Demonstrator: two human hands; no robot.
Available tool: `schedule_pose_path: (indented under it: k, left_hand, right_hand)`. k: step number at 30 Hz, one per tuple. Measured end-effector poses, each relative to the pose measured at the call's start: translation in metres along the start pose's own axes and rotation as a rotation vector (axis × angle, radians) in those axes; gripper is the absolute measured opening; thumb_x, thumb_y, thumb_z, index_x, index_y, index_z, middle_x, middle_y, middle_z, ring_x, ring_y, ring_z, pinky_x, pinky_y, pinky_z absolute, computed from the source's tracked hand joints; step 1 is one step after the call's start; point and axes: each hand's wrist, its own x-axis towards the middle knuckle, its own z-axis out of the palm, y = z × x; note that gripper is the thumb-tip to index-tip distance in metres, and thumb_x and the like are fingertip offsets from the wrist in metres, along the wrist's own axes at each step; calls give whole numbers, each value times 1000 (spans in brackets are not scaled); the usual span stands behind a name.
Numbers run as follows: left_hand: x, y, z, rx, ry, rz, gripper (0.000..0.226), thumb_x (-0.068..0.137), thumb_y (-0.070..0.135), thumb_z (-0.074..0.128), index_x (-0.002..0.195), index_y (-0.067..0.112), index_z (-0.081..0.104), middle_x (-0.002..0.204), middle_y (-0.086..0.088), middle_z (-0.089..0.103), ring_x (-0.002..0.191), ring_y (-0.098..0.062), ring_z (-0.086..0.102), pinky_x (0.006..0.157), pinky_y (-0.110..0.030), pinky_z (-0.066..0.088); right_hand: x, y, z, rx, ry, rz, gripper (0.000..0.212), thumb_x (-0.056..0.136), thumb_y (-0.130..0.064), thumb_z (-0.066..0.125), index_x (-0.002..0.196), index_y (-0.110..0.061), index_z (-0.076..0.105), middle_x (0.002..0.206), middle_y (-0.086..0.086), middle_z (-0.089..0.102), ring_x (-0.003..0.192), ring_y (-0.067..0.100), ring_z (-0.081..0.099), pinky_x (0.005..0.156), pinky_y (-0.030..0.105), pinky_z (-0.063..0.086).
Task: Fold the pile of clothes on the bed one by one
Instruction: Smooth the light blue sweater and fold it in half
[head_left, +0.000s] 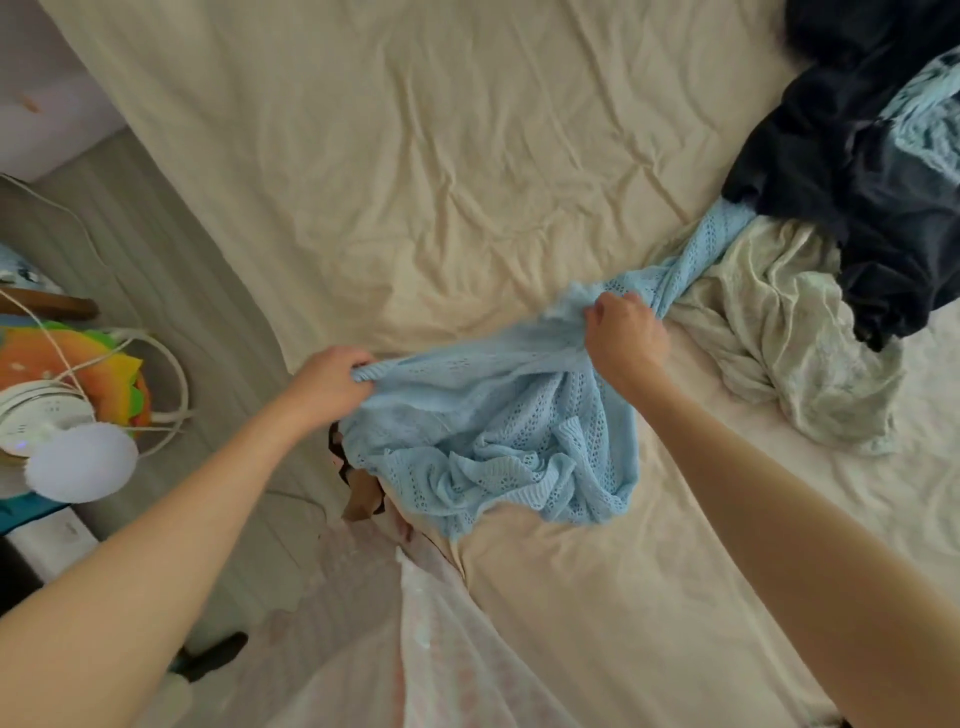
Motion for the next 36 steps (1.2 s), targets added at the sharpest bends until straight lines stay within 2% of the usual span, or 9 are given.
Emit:
schedule_pose_path:
  k: [4, 8, 12, 16, 20, 24, 26, 32, 36]
  left_hand:
    - [-13, 2, -55, -25, 179, -7, 7, 89, 9, 56, 90, 15, 59, 80, -2, 56, 72, -18, 50, 53, -26, 33]
    - [-40, 26, -95, -146, 380, 23, 26, 90, 12, 54, 65, 11, 51, 60, -1, 42, 55, -14, 37, 48, -27, 25]
    - [-76, 59, -159, -192, 530, 173, 31, 90, 11, 54, 61, 18, 48, 56, 4, 40, 56, -14, 37, 47, -21, 27]
    - [-117, 102, -231, -188, 699, 360, 10, 90, 8, 54, 87, 8, 64, 73, -1, 56, 72, -18, 50, 62, -25, 35]
    - [-161, 138, -294, -184, 849, 474, 17, 90, 6, 54, 102, 5, 65, 91, -3, 59, 85, -18, 52, 70, -25, 33]
    - [-209, 165, -340, -169, 972, 562, 15, 89, 9, 55, 98, 7, 67, 82, -2, 58, 78, -17, 51, 61, -23, 31]
    - [-234, 175, -357, -145, 1019, 606, 12, 87, 16, 56, 87, 9, 65, 71, -3, 54, 69, -17, 48, 56, -24, 29]
    - [-298, 197, -403, -62, 1190, 697, 23, 86, 4, 49, 63, 5, 46, 53, -1, 34, 55, -19, 33, 48, -18, 27]
    - [-333, 204, -423, 34, 1232, 777, 14, 87, 5, 52, 77, 9, 61, 70, 3, 51, 72, -17, 46, 55, -20, 26]
  right_hand:
    - [5, -23, -46, 617, 110, 138, 25, 95, -16, 47, 71, -10, 51, 71, 2, 48, 66, 15, 44, 66, 32, 36]
    - [5, -49, -107, 1095, 49, 234, 27, 92, -3, 44, 66, -12, 43, 68, 4, 44, 67, 15, 46, 69, 31, 50]
    - [-1, -76, -177, 1148, 123, 226, 26, 88, -1, 36, 66, -15, 39, 63, 0, 32, 60, 13, 32, 56, 28, 30]
    - [-26, -110, -245, 1195, 201, 44, 8, 96, -26, 46, 94, -20, 50, 82, -6, 46, 75, 10, 46, 60, 22, 36]
    - [-62, -131, -313, 1055, 120, -336, 48, 84, -43, 67, 124, -36, 40, 107, -19, 49, 86, -12, 56, 67, 9, 46]
    - [-89, -148, -367, 626, 296, -461, 21, 85, -26, 69, 101, -18, 57, 85, -3, 57, 81, 17, 55, 66, 24, 42]
    - [-104, -157, -391, 641, 445, -465, 18, 88, -23, 65, 81, -8, 58, 70, 2, 53, 68, 17, 50, 60, 26, 35]
    - [-142, -175, -461, 964, 414, -422, 22, 92, -23, 60, 92, -1, 60, 79, 13, 61, 69, 24, 64, 67, 39, 59]
    - [-158, -178, -479, 711, 620, -399, 21, 95, -18, 51, 80, -3, 54, 70, 8, 52, 63, 19, 50, 62, 32, 45]
